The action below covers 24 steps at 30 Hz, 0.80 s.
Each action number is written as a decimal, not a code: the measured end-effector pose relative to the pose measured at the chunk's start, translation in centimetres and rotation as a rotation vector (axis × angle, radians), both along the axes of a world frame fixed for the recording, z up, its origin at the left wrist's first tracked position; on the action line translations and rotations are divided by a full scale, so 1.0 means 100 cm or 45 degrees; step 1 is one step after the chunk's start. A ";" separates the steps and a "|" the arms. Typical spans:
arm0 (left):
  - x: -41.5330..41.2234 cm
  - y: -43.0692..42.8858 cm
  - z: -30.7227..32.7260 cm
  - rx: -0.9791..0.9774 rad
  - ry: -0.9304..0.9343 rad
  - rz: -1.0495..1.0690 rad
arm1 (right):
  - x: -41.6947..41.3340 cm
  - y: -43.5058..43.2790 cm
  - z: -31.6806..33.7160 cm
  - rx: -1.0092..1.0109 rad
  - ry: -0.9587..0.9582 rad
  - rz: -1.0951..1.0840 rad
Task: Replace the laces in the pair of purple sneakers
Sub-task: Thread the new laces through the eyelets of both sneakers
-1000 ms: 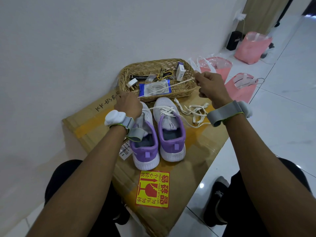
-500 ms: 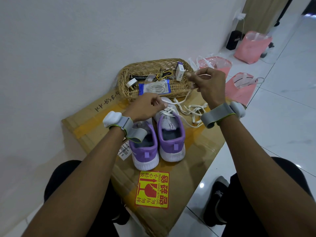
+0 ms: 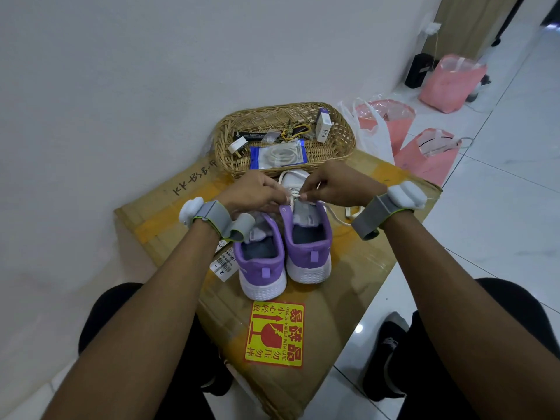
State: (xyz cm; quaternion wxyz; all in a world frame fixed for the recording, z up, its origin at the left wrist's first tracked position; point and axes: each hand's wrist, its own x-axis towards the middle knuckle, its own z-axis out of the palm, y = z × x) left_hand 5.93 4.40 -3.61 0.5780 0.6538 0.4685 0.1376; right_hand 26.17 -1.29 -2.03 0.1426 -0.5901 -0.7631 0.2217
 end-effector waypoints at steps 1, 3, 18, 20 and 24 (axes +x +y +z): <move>-0.001 0.001 -0.002 -0.018 -0.024 0.010 | -0.002 0.001 0.000 -0.017 -0.025 -0.001; -0.002 0.003 -0.003 -0.044 -0.035 0.008 | -0.006 0.001 -0.002 -0.044 -0.054 -0.009; 0.001 -0.006 0.004 -0.206 -0.102 0.055 | -0.013 -0.002 -0.002 -0.015 -0.142 -0.015; 0.001 -0.006 0.003 -0.235 -0.142 0.050 | -0.014 -0.002 -0.003 -0.002 -0.164 -0.056; -0.001 -0.004 0.001 -0.146 -0.086 -0.036 | -0.015 -0.001 -0.007 0.007 -0.183 -0.087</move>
